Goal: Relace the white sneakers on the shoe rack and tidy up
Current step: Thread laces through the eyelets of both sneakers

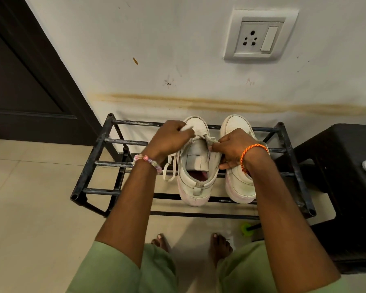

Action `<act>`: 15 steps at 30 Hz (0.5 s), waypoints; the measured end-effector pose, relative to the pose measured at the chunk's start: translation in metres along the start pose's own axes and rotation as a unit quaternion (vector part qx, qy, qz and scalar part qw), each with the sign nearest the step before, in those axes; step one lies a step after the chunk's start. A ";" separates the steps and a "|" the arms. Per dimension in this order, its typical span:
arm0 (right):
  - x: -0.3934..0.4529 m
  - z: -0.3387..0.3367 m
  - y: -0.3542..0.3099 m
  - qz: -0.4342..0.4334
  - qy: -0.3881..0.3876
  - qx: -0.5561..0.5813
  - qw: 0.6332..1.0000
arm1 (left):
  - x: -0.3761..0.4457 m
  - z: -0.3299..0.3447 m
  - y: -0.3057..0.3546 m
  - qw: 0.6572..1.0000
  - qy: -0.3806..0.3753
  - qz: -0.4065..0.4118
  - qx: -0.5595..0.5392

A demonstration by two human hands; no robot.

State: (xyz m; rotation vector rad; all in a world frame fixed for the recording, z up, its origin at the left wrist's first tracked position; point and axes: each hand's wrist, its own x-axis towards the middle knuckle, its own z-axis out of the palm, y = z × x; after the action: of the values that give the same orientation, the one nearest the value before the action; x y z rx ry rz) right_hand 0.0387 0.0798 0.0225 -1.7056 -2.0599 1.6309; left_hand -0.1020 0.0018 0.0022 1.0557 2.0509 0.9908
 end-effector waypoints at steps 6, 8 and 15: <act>0.000 0.000 0.000 0.008 0.004 0.001 1.000 | -0.001 -0.034 -0.005 0.943 0.206 -0.084 -0.246; 0.001 0.003 0.001 -0.006 0.013 -0.015 1.000 | -0.004 -0.035 -0.007 0.919 0.276 -0.134 -0.248; 0.017 0.032 0.006 -0.255 0.152 -0.260 0.919 | -0.013 -0.013 -0.002 0.978 0.116 -0.110 -0.136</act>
State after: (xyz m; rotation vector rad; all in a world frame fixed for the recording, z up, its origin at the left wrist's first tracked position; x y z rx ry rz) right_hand 0.0178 0.0696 -0.0059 -1.2252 -2.6017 0.6609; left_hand -0.1069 -0.0145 0.0102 0.5816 2.0825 1.2803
